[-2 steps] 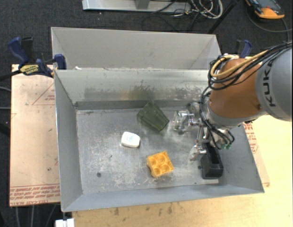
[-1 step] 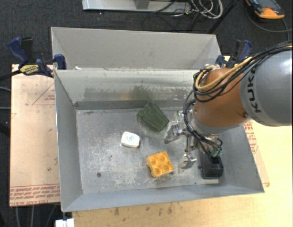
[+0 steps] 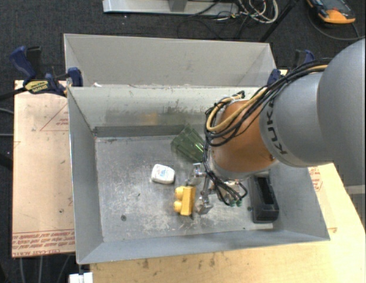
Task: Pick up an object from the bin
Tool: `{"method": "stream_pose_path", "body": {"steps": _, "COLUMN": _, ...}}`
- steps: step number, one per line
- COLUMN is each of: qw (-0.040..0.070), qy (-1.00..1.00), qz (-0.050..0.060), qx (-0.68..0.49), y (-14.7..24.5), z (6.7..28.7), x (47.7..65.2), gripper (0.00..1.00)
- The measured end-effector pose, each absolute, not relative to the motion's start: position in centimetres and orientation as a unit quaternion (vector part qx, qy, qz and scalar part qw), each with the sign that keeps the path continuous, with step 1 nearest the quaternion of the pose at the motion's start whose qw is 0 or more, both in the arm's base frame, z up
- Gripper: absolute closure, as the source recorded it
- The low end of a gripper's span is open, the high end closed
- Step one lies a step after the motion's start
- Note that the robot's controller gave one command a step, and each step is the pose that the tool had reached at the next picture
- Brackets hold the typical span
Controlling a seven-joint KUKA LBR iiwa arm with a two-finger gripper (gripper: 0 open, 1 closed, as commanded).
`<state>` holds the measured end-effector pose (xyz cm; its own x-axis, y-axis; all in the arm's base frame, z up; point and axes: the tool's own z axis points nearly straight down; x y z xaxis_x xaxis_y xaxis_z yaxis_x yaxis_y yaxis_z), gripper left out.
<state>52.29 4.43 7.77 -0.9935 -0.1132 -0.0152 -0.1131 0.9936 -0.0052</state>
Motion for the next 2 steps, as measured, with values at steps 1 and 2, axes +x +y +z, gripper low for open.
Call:
{"method": "stream_pose_path", "body": {"steps": 1, "qw": 0.008, "qy": 0.998, "qz": -0.002, "qx": -0.057, "y": 4.4, "z": 7.8, "x": 52.3, "gripper": 1.00}}
{"method": "stream_pose_path", "body": {"steps": 2, "qw": 0.002, "qy": 0.999, "qz": 0.000, "qx": -0.050, "y": 3.0, "z": 21.5, "x": 51.7, "gripper": 1.00}}
